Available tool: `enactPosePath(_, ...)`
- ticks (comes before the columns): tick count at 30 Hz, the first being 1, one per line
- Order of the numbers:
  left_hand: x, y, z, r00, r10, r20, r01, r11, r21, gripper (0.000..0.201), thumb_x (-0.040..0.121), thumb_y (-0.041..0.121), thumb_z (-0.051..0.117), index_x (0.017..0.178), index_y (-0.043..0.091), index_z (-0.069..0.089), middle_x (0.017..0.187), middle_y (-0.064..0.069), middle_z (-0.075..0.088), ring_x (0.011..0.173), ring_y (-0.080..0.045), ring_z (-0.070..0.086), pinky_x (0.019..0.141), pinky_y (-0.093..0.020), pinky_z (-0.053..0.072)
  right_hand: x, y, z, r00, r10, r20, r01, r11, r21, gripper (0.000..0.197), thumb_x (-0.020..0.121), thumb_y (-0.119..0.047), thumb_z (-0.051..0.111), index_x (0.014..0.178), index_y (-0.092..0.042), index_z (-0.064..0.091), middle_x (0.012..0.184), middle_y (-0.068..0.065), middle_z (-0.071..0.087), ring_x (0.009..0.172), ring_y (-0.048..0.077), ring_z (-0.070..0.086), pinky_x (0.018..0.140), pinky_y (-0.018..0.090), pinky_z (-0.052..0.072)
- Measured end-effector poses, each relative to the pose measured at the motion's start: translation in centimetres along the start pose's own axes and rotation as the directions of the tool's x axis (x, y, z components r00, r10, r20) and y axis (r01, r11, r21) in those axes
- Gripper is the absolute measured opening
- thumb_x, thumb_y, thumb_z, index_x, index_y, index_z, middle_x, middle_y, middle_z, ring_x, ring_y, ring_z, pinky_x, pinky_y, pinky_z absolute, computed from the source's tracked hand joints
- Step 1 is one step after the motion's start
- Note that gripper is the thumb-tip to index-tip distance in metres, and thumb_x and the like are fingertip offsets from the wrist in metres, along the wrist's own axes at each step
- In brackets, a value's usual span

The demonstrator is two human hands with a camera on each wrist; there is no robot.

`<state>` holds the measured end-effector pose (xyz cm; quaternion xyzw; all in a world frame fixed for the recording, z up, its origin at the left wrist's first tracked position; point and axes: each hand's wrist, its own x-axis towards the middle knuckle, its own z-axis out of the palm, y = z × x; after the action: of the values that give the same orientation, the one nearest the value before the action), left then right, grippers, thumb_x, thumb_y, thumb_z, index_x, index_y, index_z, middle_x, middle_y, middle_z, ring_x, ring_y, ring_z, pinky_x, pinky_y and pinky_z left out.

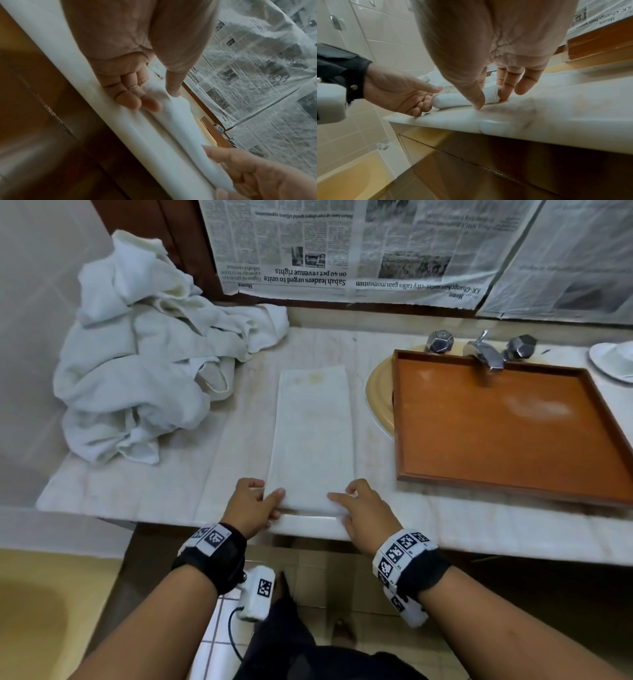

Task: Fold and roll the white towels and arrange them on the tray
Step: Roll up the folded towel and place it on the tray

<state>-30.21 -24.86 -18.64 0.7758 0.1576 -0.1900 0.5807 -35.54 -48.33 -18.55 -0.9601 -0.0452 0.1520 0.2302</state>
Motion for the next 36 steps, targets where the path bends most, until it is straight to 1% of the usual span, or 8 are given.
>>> enactPosePath(8, 0.9, -0.1, -0.8, 0.998, 0.008, 0.067, -0.027, 0.960, 0.279, 0.027, 0.094, 0.029, 0.065, 0.094, 0.005, 0.051, 0.060, -0.005, 0.057, 0.045, -0.013, 0.054, 0.045, -0.024, 0.045, 0.4, -0.4, 0.3, 0.997, 0.069, -0.038, -0.067, 0.997, 0.039, 0.047, 0.097, -0.013, 0.056, 0.140, -0.032, 0.054, 0.129, -0.004, 0.039, 0.105, 0.020, 0.055, 0.094, 0.027, 0.046)
enactPosePath(14, 1.8, 0.7, -1.1, 0.983, 0.174, 0.065, -0.173, 0.727, 0.665, 0.033, 0.091, 0.034, 0.064, 0.106, 0.015, 0.043, 0.092, -0.003, 0.057, 0.076, -0.020, 0.055, 0.065, -0.029, 0.042, 0.3, -1.1, 0.8, 0.993, 0.091, -0.069, -0.088, 0.995, 0.049, 0.043, 0.097, -0.022, 0.059, 0.139, -0.032, 0.054, 0.130, -0.006, 0.039, 0.110, 0.016, 0.053, 0.096, 0.024, 0.044)
enactPosePath(16, 1.4, 0.4, -1.3, 0.925, 0.355, 0.136, -0.338, 0.604, 0.721, 0.030, 0.091, 0.029, 0.063, 0.112, 0.017, 0.046, 0.104, -0.004, 0.052, 0.083, -0.021, 0.055, 0.067, -0.034, 0.048, 0.4, -1.1, 1.1, 0.992, 0.098, -0.085, -0.094, 0.994, 0.052, 0.042, 0.097, -0.024, 0.059, 0.138, -0.032, 0.056, 0.128, -0.006, 0.040, 0.110, 0.015, 0.053, 0.096, 0.024, 0.045)
enactPosePath(18, 1.4, -0.5, -1.7, 0.790, 0.531, 0.307, -0.558, 0.415, 0.718, 0.026, 0.089, 0.022, 0.063, 0.114, 0.018, 0.056, 0.114, -0.003, 0.051, 0.090, -0.022, 0.055, 0.070, -0.036, 0.053, 0.5, -1.1, 1.4, 0.989, 0.104, -0.103, -0.099, 0.993, 0.057, 0.041, 0.096, -0.027, 0.060, 0.137, -0.032, 0.057, 0.128, -0.006, 0.041, 0.111, 0.015, 0.052, 0.095, 0.022, 0.044)
enactPosePath(21, 1.5, -2.2, -2.9, 0.635, 0.568, 0.524, -0.742, 0.259, 0.618, 0.033, 0.088, 0.039, 0.059, 0.115, 0.021, 0.061, 0.122, 0.000, 0.054, 0.100, -0.023, 0.056, 0.080, -0.038, 0.053, 0.3, -1.1, 1.9, 0.988, 0.104, -0.118, -0.098, 0.994, 0.051, 0.042, 0.094, -0.030, 0.063, 0.136, -0.031, 0.058, 0.132, -0.004, 0.041, 0.114, 0.016, 0.051, 0.094, 0.023, 0.044)
enactPosePath(24, 1.4, -3.3, -4.2, 0.621, 0.529, 0.579, -0.767, 0.256, 0.588, 0.048, 0.081, 0.053, 0.064, 0.119, 0.023, 0.059, 0.129, 0.001, 0.054, 0.107, -0.022, 0.056, 0.086, -0.038, 0.052, -0.4, -1.5, 2.1, 0.989, 0.102, -0.109, -0.098, 0.994, 0.040, 0.046, 0.093, -0.035, 0.064, 0.138, -0.033, 0.055, 0.136, -0.005, 0.039, 0.119, 0.015, 0.048, 0.097, 0.027, 0.045)
enactPosePath(29, 1.6, -3.3, -4.6, 0.585, 0.525, 0.619, -0.788, 0.186, 0.587, 0.065, 0.065, 0.044, 0.086, 0.120, 0.025, 0.056, 0.128, 0.001, 0.054, 0.105, -0.021, 0.058, 0.083, -0.036, 0.056, -0.7, -2.0, 2.2, 0.987, 0.109, -0.120, -0.107, 0.994, 0.026, 0.047, 0.094, -0.036, 0.062, 0.140, -0.034, 0.053, 0.138, -0.007, 0.036, 0.122, 0.013, 0.046, 0.099, 0.024, 0.044)
enactPosePath(36, 1.4, -3.1, -3.8, 0.582, 0.546, 0.602, -0.773, 0.141, 0.619, 0.066, 0.052, 0.041, 0.091, 0.106, 0.024, 0.057, 0.113, 0.001, 0.055, 0.090, -0.018, 0.058, 0.069, -0.029, 0.055, -0.4, -1.9, 2.1, 0.990, 0.072, -0.123, -0.075, 0.997, -0.023, 0.053, 0.089, -0.046, 0.066, 0.139, -0.037, 0.053, 0.132, -0.008, 0.040, 0.117, 0.012, 0.049, 0.096, 0.022, 0.044)
